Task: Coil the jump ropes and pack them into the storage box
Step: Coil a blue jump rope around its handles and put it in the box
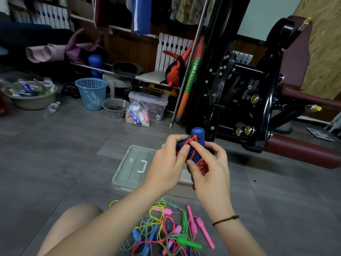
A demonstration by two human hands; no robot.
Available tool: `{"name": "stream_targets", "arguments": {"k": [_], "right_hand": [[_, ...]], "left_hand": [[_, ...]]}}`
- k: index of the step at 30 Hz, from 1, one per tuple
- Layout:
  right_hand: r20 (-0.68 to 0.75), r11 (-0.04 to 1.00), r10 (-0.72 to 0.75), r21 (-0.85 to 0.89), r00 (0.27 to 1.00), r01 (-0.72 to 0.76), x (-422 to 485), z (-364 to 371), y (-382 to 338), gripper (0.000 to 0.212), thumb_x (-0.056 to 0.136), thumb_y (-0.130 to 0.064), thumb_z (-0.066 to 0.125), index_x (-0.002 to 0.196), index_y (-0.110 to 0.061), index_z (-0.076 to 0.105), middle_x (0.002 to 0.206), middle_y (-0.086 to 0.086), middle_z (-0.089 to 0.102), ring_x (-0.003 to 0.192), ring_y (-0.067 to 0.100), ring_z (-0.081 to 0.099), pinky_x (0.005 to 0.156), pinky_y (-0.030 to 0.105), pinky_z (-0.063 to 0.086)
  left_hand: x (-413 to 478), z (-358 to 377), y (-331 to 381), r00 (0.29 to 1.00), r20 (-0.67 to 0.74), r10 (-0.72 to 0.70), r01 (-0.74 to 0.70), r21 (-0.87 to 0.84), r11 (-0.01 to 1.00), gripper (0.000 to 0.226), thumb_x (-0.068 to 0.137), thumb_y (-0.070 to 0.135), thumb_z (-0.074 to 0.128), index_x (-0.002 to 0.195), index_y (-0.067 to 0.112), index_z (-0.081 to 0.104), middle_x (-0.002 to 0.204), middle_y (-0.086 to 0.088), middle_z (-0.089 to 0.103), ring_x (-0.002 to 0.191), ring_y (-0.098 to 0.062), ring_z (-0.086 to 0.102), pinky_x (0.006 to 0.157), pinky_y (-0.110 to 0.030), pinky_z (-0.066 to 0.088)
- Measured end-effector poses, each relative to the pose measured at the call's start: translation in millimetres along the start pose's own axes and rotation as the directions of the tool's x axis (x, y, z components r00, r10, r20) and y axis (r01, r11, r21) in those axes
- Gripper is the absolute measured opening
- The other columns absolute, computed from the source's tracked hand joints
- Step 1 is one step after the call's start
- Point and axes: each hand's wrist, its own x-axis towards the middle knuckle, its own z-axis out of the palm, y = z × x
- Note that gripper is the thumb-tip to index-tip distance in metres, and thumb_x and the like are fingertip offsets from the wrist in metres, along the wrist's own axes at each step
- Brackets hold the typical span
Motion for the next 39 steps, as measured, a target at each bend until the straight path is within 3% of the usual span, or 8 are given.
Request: {"name": "stream_targets", "arguments": {"k": [4,8,13,20,25,30,34,39], "right_hand": [[-0.013,0.997,0.046,0.068,0.999,-0.045,-3,9,-4,0.063,0.08,-0.006,0.069,0.11,-0.057,0.047,0.123,-0.008,0.039,0.104,-0.02,0.042,0.083,-0.002,0.035],[-0.027,0.996,0.032,0.079,0.999,-0.03,-8,18,-8,0.064,0.075,0.0,0.07,0.104,-0.054,0.054,0.123,-0.01,0.033,0.106,-0.01,0.046,0.092,0.016,0.041],[-0.076,1.0,0.01,-0.002,0.997,-0.01,-8,15,0,0.064,0.073,0.001,0.073,0.11,-0.047,0.056,0.119,-0.013,0.03,0.108,-0.008,0.042,0.093,0.002,0.033],[0.08,0.999,0.041,-0.028,0.996,-0.039,-7,7,0,0.079,0.08,-0.005,0.069,0.112,-0.068,0.034,0.118,-0.017,0.021,0.103,-0.002,0.044,0.087,-0.005,0.028],[0.112,1.0,-0.016,0.004,0.994,0.015,-9,9,-7,0.076,0.077,-0.006,0.068,0.121,-0.06,0.037,0.124,-0.014,0.023,0.101,0.0,0.05,0.09,0.017,0.046],[0.067,0.996,-0.046,0.079,0.997,0.04,-6,2,-5,0.079,0.072,-0.005,0.072,0.122,-0.056,0.039,0.127,-0.004,0.032,0.106,-0.016,0.044,0.09,0.002,0.035],[0.01,0.991,0.033,0.13,0.999,-0.034,0,-5,3,0.078,0.073,-0.013,0.072,0.131,-0.052,0.037,0.12,-0.021,0.038,0.108,-0.001,0.05,0.091,0.019,0.045],[-0.054,0.995,0.033,0.092,0.998,-0.028,15,-18,8,0.069,0.077,-0.017,0.07,0.131,-0.047,0.041,0.118,-0.01,0.045,0.101,-0.017,0.047,0.081,-0.001,0.037]], "left_hand": [[-1,3,7,0.991,-0.125,0.042,-0.027,0.114,0.993,0.029,0.096,0.037,0.037,0.111,0.024,0.058,0.097,0.008,0.067,0.09,-0.011,0.062,0.075,-0.024,0.044],[4,3,11,0.969,-0.245,-0.012,0.036,0.093,0.995,0.031,0.094,0.04,0.029,0.086,0.032,0.058,0.076,0.008,0.065,0.073,-0.016,0.06,0.069,-0.037,0.047],[18,-4,6,0.995,-0.047,-0.09,0.091,0.029,0.995,0.025,0.091,0.035,0.037,0.085,0.036,0.06,0.075,0.011,0.066,0.077,-0.016,0.063,0.074,-0.04,0.052],[30,-10,1,0.979,0.116,-0.17,0.188,-0.169,0.967,0.015,0.093,0.021,0.055,0.084,0.028,0.064,0.071,-0.007,0.068,0.06,-0.021,0.061,0.06,-0.036,0.053],[34,-15,5,0.932,0.189,-0.308,0.359,-0.389,0.848,0.009,0.092,0.014,0.058,0.085,0.015,0.065,0.063,-0.004,0.062,0.052,-0.012,0.049,0.045,-0.02,0.04],[21,-2,13,0.86,0.316,-0.4,0.51,-0.554,0.658,0.019,0.09,0.002,0.054,0.095,0.016,0.066,0.085,-0.009,0.068,0.067,-0.014,0.061,0.059,-0.022,0.05],[16,5,9,0.943,0.194,-0.27,0.332,-0.489,0.806,0.03,0.087,-0.001,0.058,0.093,0.028,0.065,0.094,-0.006,0.062,0.081,-0.018,0.055,0.066,-0.029,0.046],[13,7,9,0.977,0.122,-0.176,0.211,-0.407,0.889,0.043,0.084,-0.002,0.051,0.083,0.035,0.073,0.084,0.015,0.071,0.08,-0.005,0.064,0.075,-0.024,0.049]]}}
